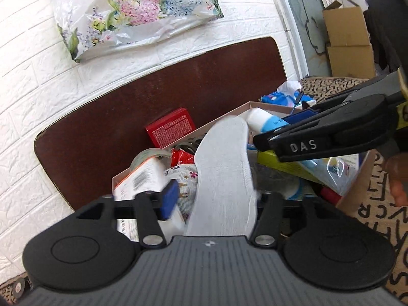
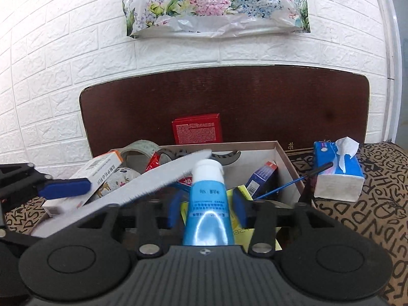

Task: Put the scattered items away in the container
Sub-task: 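Open both grippers to drop the insole and tube into the box, then grasp the blue medicine box with the left gripper while the right gripper approaches the purple figure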

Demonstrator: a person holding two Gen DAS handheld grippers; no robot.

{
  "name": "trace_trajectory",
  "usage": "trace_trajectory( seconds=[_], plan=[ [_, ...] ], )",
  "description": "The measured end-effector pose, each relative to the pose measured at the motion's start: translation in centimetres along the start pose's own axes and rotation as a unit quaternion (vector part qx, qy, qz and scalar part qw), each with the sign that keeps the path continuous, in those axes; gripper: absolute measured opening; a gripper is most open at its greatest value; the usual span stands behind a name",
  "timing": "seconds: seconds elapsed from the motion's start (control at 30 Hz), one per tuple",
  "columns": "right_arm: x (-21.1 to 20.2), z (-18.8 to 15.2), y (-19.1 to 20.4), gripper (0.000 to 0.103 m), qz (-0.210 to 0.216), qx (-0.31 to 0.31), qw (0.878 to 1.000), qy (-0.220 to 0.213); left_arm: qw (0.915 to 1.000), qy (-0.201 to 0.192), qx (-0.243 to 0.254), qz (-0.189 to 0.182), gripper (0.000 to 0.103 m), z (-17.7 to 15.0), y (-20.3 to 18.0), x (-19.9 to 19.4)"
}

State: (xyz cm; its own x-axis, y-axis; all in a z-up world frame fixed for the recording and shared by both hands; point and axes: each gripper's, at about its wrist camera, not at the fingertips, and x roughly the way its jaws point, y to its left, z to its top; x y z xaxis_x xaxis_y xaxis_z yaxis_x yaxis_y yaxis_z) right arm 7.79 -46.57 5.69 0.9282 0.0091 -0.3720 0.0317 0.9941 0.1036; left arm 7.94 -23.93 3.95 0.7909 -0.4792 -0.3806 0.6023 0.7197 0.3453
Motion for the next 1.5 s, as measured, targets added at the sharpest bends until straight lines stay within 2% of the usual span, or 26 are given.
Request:
trace_trajectory(
  seconds=[0.03,0.13,0.2,0.37,0.43,0.6,0.73,0.87,1.1,1.33,1.43,1.47,1.5],
  plan=[
    [-0.2,0.0,0.1,0.058,-0.002,-0.002,1.000,-0.001,1.0000,-0.004,0.000,0.003,0.075,-0.1,0.0,-0.4],
    [-1.1,0.0,0.6,0.061,-0.017,-0.010,1.000,-0.008,0.9998,-0.007,-0.015,0.008,0.075,-0.5,0.8,-1.5],
    [-2.2,0.1,0.8,0.071,-0.022,-0.008,0.999,-0.022,0.9992,-0.012,-0.038,0.009,0.076,-1.1,1.6,-3.0],
    [-5.0,-0.2,2.7,0.078,-0.008,-0.012,0.999,-0.047,0.9962,-0.015,-0.080,0.031,0.081,-4.1,3.8,-6.0],
    [-5.9,-0.8,3.9,0.080,0.003,-0.016,0.998,-0.053,0.9932,-0.027,-0.100,0.053,0.082,-5.5,4.7,-7.4],
    [-7.5,-3.1,7.5,0.085,0.039,-0.023,0.997,-0.058,0.9857,0.005,-0.145,0.085,0.081,-8.9,8.0,-9.1],
    [-8.5,-5.0,10.3,0.085,0.074,-0.028,0.995,-0.053,0.9827,0.041,-0.151,0.099,0.081,-11.2,8.9,-9.3],
    [-8.9,-6.9,12.6,0.085,0.112,-0.026,0.993,-0.033,0.9835,0.066,-0.130,0.107,0.081,-12.9,8.3,-9.4],
    [-7.7,-9.4,15.1,0.086,0.187,-0.003,0.982,0.020,0.9882,0.097,-0.083,0.085,0.081,-14.6,7.0,-7.6],
    [-4.4,-10.7,15.6,0.094,0.239,0.061,0.967,0.061,0.9940,0.100,-0.043,0.007,0.081,-14.9,7.1,-5.4],
    [-2.9,-10.6,16.0,0.096,0.240,0.062,0.966,0.073,0.9927,0.113,-0.024,-0.035,0.081,-15.1,7.0,-4.7],
    [-2.3,-10.6,16.1,0.102,0.243,0.065,0.965,0.079,0.9918,0.116,-0.028,-0.045,0.082,-15.3,7.2,-4.5],
    [-1.7,-10.5,16.1,0.103,0.242,0.070,0.964,0.083,0.9911,0.118,-0.033,-0.053,0.084,-15.4,7.5,-4.4]
  ],
)
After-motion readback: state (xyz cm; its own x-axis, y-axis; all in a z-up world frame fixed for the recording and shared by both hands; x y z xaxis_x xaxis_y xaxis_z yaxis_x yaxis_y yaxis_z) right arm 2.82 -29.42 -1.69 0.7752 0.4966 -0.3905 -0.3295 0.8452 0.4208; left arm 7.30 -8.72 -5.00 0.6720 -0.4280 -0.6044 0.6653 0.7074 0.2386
